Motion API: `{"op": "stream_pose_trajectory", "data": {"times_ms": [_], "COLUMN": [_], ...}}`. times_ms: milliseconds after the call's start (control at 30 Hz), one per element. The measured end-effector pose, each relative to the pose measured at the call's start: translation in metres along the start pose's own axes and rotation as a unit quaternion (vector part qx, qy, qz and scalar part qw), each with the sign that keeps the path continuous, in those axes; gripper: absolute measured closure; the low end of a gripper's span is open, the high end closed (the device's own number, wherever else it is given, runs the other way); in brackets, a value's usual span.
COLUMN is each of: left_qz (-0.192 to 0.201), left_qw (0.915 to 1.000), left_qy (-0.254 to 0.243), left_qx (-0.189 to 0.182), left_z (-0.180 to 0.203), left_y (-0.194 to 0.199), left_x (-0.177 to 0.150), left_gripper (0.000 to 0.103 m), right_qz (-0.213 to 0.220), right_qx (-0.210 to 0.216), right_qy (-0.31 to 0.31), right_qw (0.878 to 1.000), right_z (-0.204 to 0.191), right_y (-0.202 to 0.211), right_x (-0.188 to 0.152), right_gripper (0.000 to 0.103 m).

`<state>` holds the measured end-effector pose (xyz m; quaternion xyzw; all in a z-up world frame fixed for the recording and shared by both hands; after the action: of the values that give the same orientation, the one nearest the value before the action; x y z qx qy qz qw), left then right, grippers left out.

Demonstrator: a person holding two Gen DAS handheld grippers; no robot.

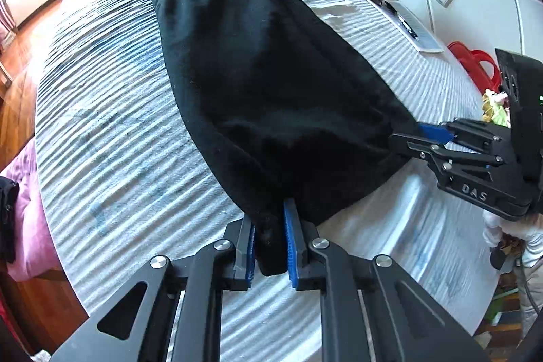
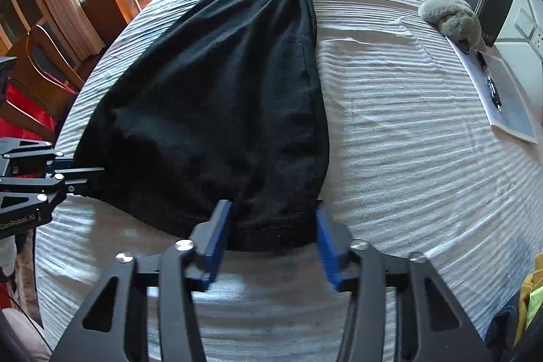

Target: Fold clothes

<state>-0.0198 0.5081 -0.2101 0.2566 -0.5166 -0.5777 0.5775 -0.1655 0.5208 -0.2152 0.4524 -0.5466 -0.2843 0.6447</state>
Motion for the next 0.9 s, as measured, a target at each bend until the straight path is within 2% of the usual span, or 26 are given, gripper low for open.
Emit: {"op": "stream_pose_trajectory", "data": {"times_ms": [100, 167, 233, 300, 333, 400, 433, 467, 500, 533, 667, 900], "left_qz": [0.005, 0.006, -0.017, -0.058, -0.066, -0.037, -0.024, -0.011, 0.001, 0.01, 0.014, 0.001], "left_qw": [0.9959, 0.9928, 0.9942, 0.9956, 0.9964, 0.9993, 0.9996, 0.9996, 0.9993, 0.999, 0.9988, 0.9987], "left_qy": [0.048, 0.062, 0.064, 0.058, 0.047, 0.011, -0.006, -0.018, -0.028, -0.03, -0.025, -0.022], "left_qx": [-0.076, -0.103, -0.085, -0.045, -0.027, 0.002, 0.013, 0.02, 0.027, 0.03, 0.039, 0.045], "left_z": [0.008, 0.008, -0.004, -0.006, -0.008, -0.01, -0.009, -0.009, -0.008, -0.007, -0.01, -0.003], "left_y": [0.024, 0.033, 0.025, 0.005, 0.001, 0.01, 0.015, 0.019, 0.022, 0.024, 0.018, 0.003], "left_x": [0.003, 0.001, -0.014, -0.022, -0.027, -0.026, -0.024, -0.021, -0.017, -0.012, 0.0, -0.003], "left_gripper": [0.091, 0.091, 0.091, 0.089, 0.092, 0.068, 0.064, 0.058, 0.054, 0.053, 0.052, 0.052], "right_qz": [0.012, 0.016, 0.002, -0.028, -0.023, -0.01, 0.0, 0.01, 0.018, 0.024, 0.037, 0.014], "right_qx": [0.018, 0.024, 0.029, 0.017, 0.018, 0.019, 0.017, 0.014, 0.011, 0.008, 0.01, 0.01], "right_qy": [-0.018, -0.032, -0.05, -0.058, -0.057, -0.054, -0.05, -0.044, -0.038, -0.032, -0.015, 0.006], "right_qw": [1.0, 0.999, 0.998, 0.998, 0.998, 0.998, 0.999, 0.999, 0.999, 0.999, 0.999, 1.0], "right_z": [0.004, 0.009, 0.017, 0.024, 0.025, 0.025, 0.024, 0.023, 0.022, 0.021, 0.017, 0.014], "right_y": [0.015, 0.025, 0.026, 0.02, 0.023, 0.029, 0.034, 0.038, 0.04, 0.042, 0.035, 0.012], "right_x": [-0.001, -0.007, -0.02, -0.038, -0.041, -0.045, -0.044, -0.041, -0.037, -0.033, -0.014, -0.006], "right_gripper": [0.088, 0.09, 0.09, 0.089, 0.09, 0.088, 0.08, 0.067, 0.06, 0.054, 0.054, 0.054]}}
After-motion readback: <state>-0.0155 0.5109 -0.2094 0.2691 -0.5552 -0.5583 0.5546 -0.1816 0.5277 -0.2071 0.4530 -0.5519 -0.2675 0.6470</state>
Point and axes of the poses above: each gripper's, at about its wrist camera, not at the fingertips, and y roughly against the way its jaws point, z to its right, x to its top, the point moved 9 cm from there along -y, roughly the way its jaws point, and after that the axes turned 12 degrees about y, right-handed, at the moved point
